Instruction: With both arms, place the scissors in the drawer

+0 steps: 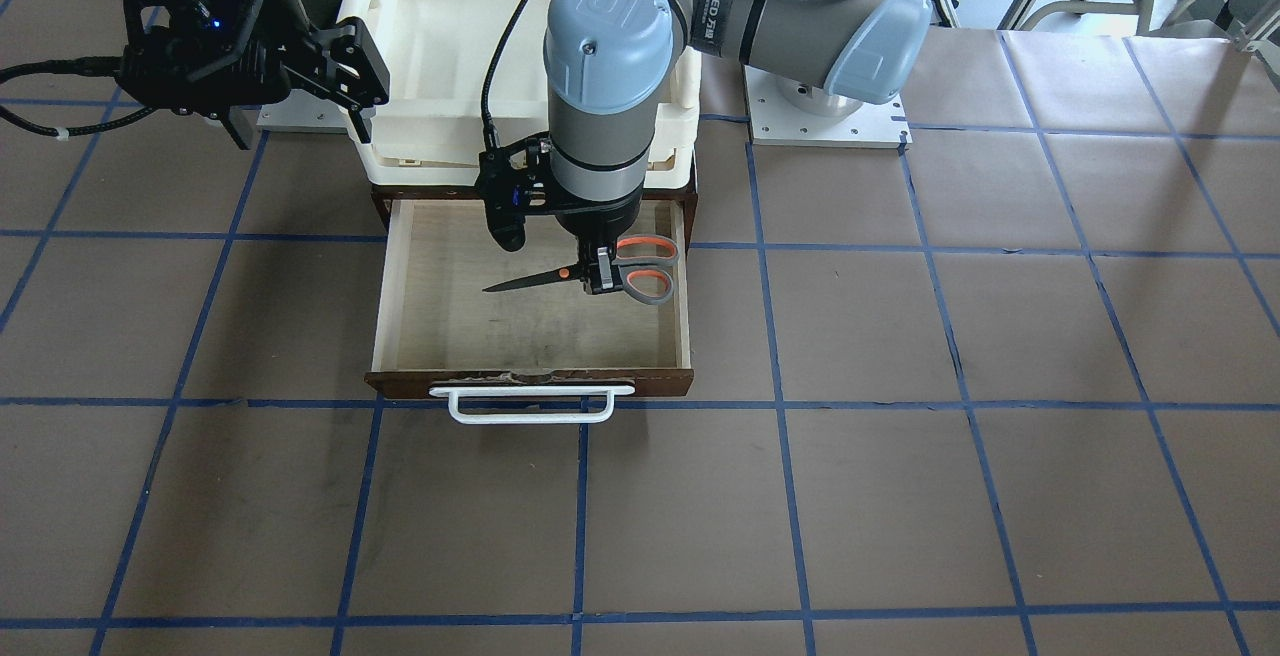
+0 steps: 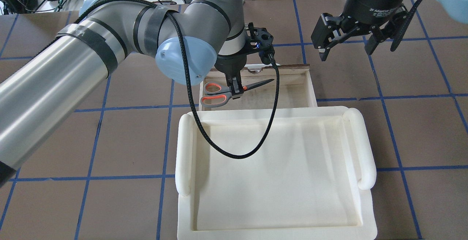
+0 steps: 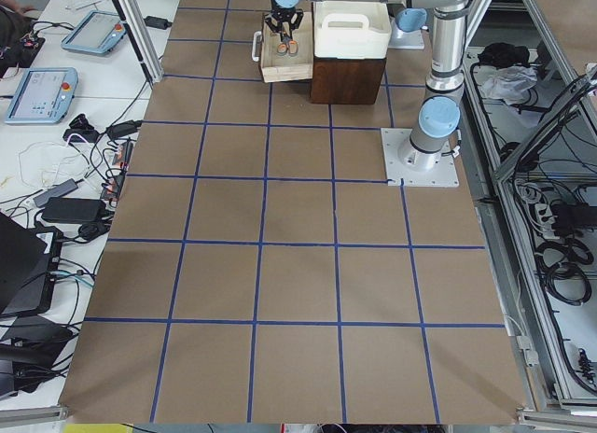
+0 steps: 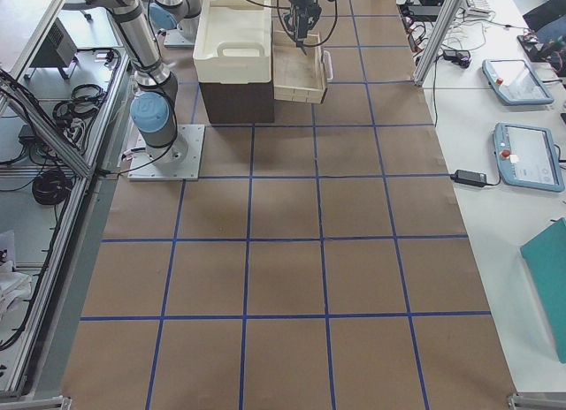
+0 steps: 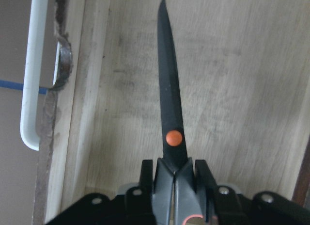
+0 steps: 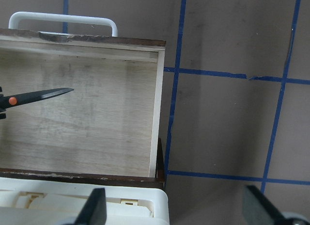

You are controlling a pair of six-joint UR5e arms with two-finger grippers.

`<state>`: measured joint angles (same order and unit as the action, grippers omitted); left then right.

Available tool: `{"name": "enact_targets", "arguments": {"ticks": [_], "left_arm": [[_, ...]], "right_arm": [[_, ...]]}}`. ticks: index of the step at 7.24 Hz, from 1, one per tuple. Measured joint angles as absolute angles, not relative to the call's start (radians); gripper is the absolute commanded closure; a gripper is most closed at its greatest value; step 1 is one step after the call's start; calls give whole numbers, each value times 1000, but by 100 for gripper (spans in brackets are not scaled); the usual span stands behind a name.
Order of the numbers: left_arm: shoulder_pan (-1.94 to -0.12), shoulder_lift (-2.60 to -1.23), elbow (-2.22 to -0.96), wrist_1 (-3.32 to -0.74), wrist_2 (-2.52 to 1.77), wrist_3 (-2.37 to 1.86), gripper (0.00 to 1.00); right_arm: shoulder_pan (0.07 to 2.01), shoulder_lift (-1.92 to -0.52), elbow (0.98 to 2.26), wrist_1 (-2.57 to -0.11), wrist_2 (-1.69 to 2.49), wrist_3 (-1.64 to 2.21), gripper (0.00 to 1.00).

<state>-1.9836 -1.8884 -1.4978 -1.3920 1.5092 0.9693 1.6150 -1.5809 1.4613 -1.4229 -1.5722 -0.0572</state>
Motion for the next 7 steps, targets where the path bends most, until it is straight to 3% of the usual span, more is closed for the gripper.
{"name": "enact_targets", "arguments": {"ticks": [7], "left_arm": [[-2034,-1954,-1516,-1330,1510,941,100]], "right_arm": [[1615,-1582,1463,-1427,-1571,-60,0]]}}
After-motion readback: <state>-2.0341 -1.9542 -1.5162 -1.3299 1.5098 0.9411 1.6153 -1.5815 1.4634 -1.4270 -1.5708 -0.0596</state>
